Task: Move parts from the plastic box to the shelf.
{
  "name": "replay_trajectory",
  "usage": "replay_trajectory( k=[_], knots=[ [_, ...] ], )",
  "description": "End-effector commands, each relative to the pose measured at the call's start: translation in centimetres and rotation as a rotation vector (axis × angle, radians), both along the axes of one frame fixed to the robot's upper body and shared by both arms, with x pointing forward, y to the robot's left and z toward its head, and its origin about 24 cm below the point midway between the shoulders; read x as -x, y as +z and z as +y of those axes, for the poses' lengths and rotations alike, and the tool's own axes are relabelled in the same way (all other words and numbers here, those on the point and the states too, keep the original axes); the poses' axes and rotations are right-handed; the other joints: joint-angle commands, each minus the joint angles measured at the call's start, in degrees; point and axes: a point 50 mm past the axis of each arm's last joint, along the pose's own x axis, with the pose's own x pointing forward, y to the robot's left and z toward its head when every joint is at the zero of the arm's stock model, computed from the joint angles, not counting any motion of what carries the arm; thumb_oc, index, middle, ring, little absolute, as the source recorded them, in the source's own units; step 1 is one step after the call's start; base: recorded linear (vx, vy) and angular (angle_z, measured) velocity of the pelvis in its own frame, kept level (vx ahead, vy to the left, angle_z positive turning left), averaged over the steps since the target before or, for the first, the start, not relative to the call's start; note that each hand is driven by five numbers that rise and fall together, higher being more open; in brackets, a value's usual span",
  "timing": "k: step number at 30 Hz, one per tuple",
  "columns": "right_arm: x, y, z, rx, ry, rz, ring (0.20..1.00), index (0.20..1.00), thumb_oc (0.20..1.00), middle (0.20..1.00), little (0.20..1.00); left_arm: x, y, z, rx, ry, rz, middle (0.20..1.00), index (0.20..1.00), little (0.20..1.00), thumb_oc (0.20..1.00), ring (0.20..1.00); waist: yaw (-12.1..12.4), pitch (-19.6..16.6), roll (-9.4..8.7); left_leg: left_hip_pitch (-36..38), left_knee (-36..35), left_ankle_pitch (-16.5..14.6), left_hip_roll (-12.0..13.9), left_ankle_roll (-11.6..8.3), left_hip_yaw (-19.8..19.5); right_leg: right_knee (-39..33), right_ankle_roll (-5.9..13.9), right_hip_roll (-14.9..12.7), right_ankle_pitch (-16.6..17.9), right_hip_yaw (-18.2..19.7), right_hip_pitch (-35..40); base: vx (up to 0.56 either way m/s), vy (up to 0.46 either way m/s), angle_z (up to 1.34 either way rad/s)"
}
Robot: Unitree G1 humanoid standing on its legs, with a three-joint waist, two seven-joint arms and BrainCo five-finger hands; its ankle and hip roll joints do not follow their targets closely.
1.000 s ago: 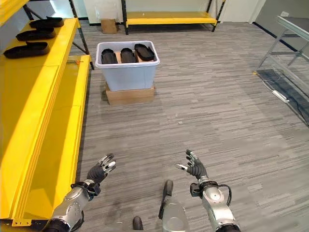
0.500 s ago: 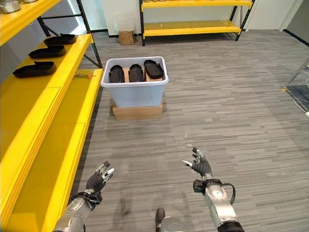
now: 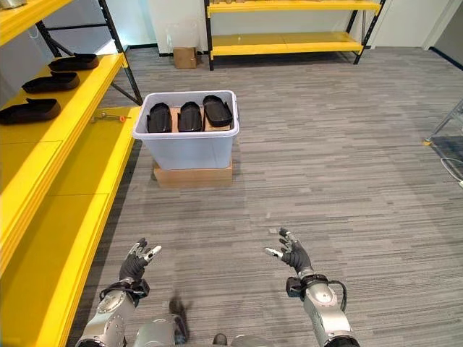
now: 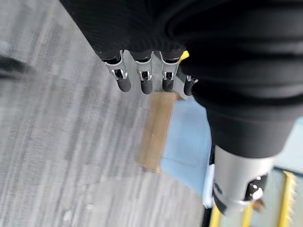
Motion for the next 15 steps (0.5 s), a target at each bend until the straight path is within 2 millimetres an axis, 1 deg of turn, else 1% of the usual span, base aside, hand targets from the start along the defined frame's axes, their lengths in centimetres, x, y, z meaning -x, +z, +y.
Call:
replay_trajectory(
  k=[1, 2, 4, 6, 9, 10, 11, 12, 13, 14, 15],
  knots=[
    [-0.3, 2.2, -0.9, 0.043, 0.075, -0.119, 1.0, 1.0, 1.0, 1.0, 1.0, -0.9, 1.6, 0.1, -0.001, 0.024, -0.133, 1.0, 1.0, 1.0, 1.0, 1.0, 1.13, -0.05, 2.72, 4.46, 3.25, 6.33, 5.06, -3.77, -2.1, 0.79, 5.96, -7.66, 2.79, 0.2, 2.12, 0.31, 0.271, -0.76],
    [-0.3, 2.2, -0.8, 0.041, 0.082, -0.118, 1.0, 1.0, 1.0, 1.0, 1.0, -0.9, 1.7, 0.2, -0.005, 0.026, -0.134, 1.0, 1.0, 1.0, 1.0, 1.0, 1.24, -0.1, 2.74, 4.59, 3.28, 6.09, 5.01, -3.69, -1.99, 0.82, 6.16, -7.89, 2.57, 0.21, 2.36, 0.27, 0.257, -0.69],
    [-0.4, 2.2, -0.3, 0.031, 0.119, -0.12, 1.0, 1.0, 1.0, 1.0, 1.0, -0.7, 1.6, 0.5, -0.018, 0.023, -0.126, 1.0, 1.0, 1.0, 1.0, 1.0, 1.38, -0.49, 2.88, 5.15, 4.94, 4.3, 4.56, -2.74, -0.82, 1.55, 6.81, -9.07, 1.51, -0.19, 3.35, 0.33, 0.304, -0.79],
    [-0.4, 2.1, 0.1, 0.012, 0.12, -0.113, 1.0, 1.0, 1.0, 1.0, 1.0, -1.0, 1.2, 0.4, 0.037, 0.052, -0.094, 1.0, 1.0, 1.0, 1.0, 1.0, 1.08, -0.93, 2.54, 5.9, 7.47, 1.06, 3.11, -0.84, 0.13, 3.56, 7.24, -10.17, 0.18, -0.34, 4.01, 0.36, 0.343, -0.49],
    [-0.7, 2.0, 0.9, -0.012, 0.116, -0.114, 1.0, 1.0, 1.0, 1.0, 1.0, -1.7, 1.3, 0.2, 0.008, 0.025, -0.082, 1.0, 1.0, 1.0, 1.0, 1.0, 1.22, -1.6, 2.24, 7.6, 7.57, -0.61, 1.53, 0.72, -0.58, 6.23, 7.83, -10.77, -0.33, -0.85, 3.58, 0.23, 0.23, -0.19],
    [-0.9, 2.1, 1.2, -0.018, 0.12, -0.119, 1.0, 1.0, 1.0, 1.0, 1.0, -1.9, 1.4, 0.0, 0.004, 0.011, -0.083, 1.0, 1.0, 1.0, 1.0, 1.0, 1.3, -1.87, 2.29, 8.06, 7.26, -0.82, 1.18, 1.11, -0.72, 7.25, 8.05, -10.84, -0.02, -0.96, 3.04, 0.22, 0.284, 0.2],
    [-1.1, 2.3, 1.8, -0.033, 0.123, -0.133, 1.0, 1.0, 1.0, 1.0, 1.0, -2.3, 1.6, -0.2, -0.003, -0.021, -0.088, 1.0, 1.0, 1.0, 1.0, 1.0, 1.46, -2.04, 2.08, 9.84, 6.36, -1.79, -0.93, 2.66, -0.66, 12.21, 9.34, -11.76, 2.39, -1.95, 1.65, 0.3, 0.447, 0.41],
    [-1.5, 2.6, 2.1, -0.048, 0.095, -0.143, 1.0, 1.0, 1.0, 1.0, 1.0, -2.8, 2.0, -0.5, -0.04, -0.067, -0.096, 1.0, 1.0, 1.0, 1.0, 1.0, 1.73, -2.46, 1.65, 11.8, 4.79, -2.85, -3.5, 4.79, -0.01, 21.95, 11.78, -13.36, 7.04, -3.41, -0.27, 0.34, 0.534, 0.8],
    [-1.6, 2.7, 2.2, -0.032, 0.083, -0.151, 1.0, 1.0, 1.0, 1.0, 1.0, -3.0, 2.0, -0.6, -0.026, -0.043, -0.086, 1.0, 1.0, 1.0, 1.0, 1.0, 1.82, -2.75, 1.82, 13.13, 4.04, -3.68, -4.49, 6.0, 0.48, 29.46, 12.91, -14.72, 10.43, -4.22, -2.77, 0.3, 0.44, 0.69],
    [-1.6, 2.7, 2.3, -0.026, 0.081, -0.154, 1.0, 1.0, 1.0, 1.0, 1.0, -3.0, 2.0, -0.6, -0.015, -0.032, -0.082, 1.0, 1.0, 1.0, 1.0, 1.0, 1.78, -2.85, 1.8, 14.18, 3.68, -4.65, -5.07, 6.2, 0.22, 32.64, 13.58, -15.85, 11.3, -4.67, -3.48, 0.19, 0.292, 0.35],
    [-1.5, 2.7, 2.5, -0.022, 0.08, -0.158, 1.0, 1.0, 1.0, 1.0, 1.0, -3.1, 2.0, -0.6, -0.009, -0.021, -0.081, 1.0, 1.0, 1.0, 1.0, 1.0, 1.7, -2.62, 2.08, 15.06, 3.59, -5.39, -5.41, 6.86, 0.17, 37.71, 14.06, -16.99, 12.82, -5.04, -5.79, 0.13, 0.245, -0.02]
  ],
)
